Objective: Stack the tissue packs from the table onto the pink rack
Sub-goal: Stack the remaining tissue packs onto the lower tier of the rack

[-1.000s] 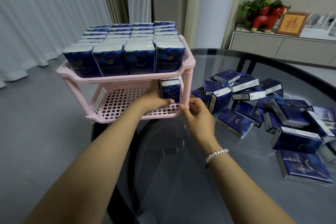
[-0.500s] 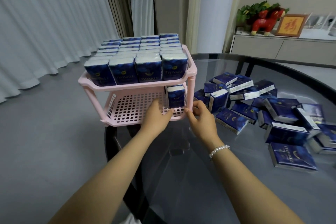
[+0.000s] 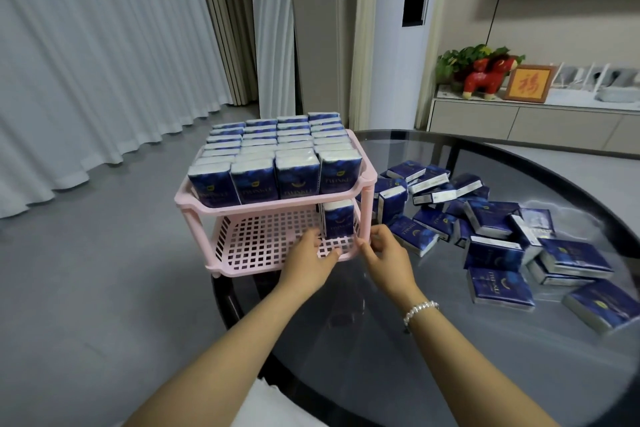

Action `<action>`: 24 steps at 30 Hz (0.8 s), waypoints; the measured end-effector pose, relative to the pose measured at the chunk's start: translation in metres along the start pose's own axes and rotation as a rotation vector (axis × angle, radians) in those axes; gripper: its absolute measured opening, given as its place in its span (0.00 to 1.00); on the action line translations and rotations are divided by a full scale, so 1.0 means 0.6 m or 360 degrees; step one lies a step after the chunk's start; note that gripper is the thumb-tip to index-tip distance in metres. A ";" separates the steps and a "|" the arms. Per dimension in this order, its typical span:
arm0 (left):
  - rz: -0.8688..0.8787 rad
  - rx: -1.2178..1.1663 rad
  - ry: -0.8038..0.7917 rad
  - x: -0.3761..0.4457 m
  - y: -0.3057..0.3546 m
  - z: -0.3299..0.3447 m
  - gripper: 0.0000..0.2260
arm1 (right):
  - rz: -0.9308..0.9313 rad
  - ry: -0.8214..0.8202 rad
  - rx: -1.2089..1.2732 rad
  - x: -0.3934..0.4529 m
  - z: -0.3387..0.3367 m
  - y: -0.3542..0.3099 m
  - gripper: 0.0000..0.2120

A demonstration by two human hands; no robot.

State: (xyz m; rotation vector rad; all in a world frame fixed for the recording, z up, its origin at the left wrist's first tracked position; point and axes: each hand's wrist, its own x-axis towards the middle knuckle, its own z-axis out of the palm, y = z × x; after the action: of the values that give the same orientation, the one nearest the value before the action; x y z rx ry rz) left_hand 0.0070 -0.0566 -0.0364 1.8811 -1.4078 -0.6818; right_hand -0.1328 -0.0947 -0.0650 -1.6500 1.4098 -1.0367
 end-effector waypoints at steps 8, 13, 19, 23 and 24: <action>-0.0037 -0.0038 -0.0005 -0.041 0.020 0.014 0.23 | -0.0005 -0.0013 0.0041 -0.036 -0.029 0.002 0.04; 0.0048 -0.0087 0.0158 -0.062 0.036 0.021 0.17 | -0.0095 0.0109 -0.0110 -0.040 -0.071 0.014 0.09; -0.0071 -0.0337 0.0051 -0.076 0.080 0.074 0.03 | -0.0173 0.0178 -0.1022 0.020 -0.140 0.027 0.17; -0.0211 -0.0601 0.0007 -0.073 0.085 0.114 0.05 | -0.0013 -0.0075 -0.1240 0.045 -0.140 0.019 0.17; -0.0219 -0.0615 0.0009 -0.071 0.082 0.119 0.06 | 0.0008 -0.0072 -0.1238 0.048 -0.139 0.017 0.18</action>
State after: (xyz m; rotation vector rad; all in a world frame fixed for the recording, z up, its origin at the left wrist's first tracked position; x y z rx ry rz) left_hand -0.0877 -0.0396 -0.0428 1.6773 -1.0578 -0.9413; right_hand -0.2103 -0.1265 -0.0357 -2.1722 1.9234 -0.4414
